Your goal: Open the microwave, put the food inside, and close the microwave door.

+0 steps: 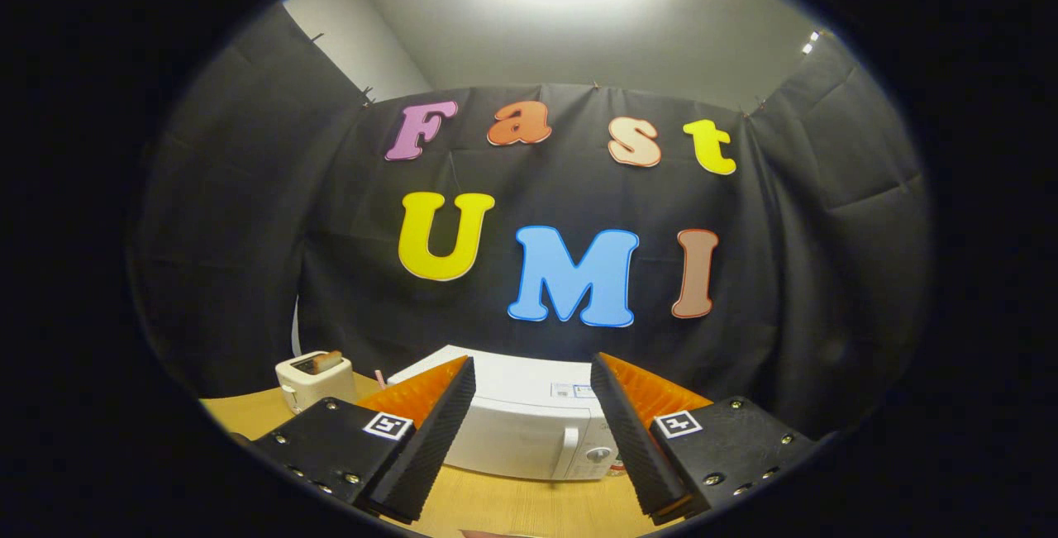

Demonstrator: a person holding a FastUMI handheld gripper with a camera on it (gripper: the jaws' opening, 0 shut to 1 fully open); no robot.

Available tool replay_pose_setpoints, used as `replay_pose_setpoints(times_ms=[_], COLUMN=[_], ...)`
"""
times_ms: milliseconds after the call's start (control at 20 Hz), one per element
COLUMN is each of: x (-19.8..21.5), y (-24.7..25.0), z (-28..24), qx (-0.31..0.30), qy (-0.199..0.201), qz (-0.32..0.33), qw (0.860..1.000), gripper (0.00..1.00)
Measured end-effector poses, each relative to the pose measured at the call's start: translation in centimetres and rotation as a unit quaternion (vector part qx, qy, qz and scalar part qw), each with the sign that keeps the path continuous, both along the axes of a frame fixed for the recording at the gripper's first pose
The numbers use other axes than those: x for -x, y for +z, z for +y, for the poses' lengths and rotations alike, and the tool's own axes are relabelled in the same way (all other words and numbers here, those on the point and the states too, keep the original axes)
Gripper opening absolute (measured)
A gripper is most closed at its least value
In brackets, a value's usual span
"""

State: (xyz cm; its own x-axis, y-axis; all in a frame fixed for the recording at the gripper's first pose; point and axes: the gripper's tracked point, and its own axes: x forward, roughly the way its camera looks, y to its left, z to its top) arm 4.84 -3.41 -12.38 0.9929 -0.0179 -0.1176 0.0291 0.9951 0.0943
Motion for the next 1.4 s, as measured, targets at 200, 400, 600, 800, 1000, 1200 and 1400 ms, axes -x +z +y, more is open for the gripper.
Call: replay_pose_setpoints(times_ms=[200, 400, 600, 800, 1000, 1200, 1400], x=[-1.8, -3.7, -5.5, -7.2, -9.0, -10.5, -11.8], y=[-5.7, -10.7, -14.9, -18.9, -22.4, -25.4, -27.2], z=[-1.1, -2.4, -3.6, -3.9, -3.8, -3.5, -3.1], qx=[-0.030, -0.052, -0.050, -0.042, -0.047, -0.054, -0.055], qy=[0.000, -0.007, -0.021, -0.026, -0.030, -0.034, -0.034], qz=[0.034, 0.061, 0.067, 0.072, 0.092, 0.102, 0.105], qw=[0.999, 0.997, 0.996, 0.996, 0.994, 0.993, 0.992], gripper=[0.91, 0.91, 0.91, 0.91, 0.90, 0.88, 0.79])
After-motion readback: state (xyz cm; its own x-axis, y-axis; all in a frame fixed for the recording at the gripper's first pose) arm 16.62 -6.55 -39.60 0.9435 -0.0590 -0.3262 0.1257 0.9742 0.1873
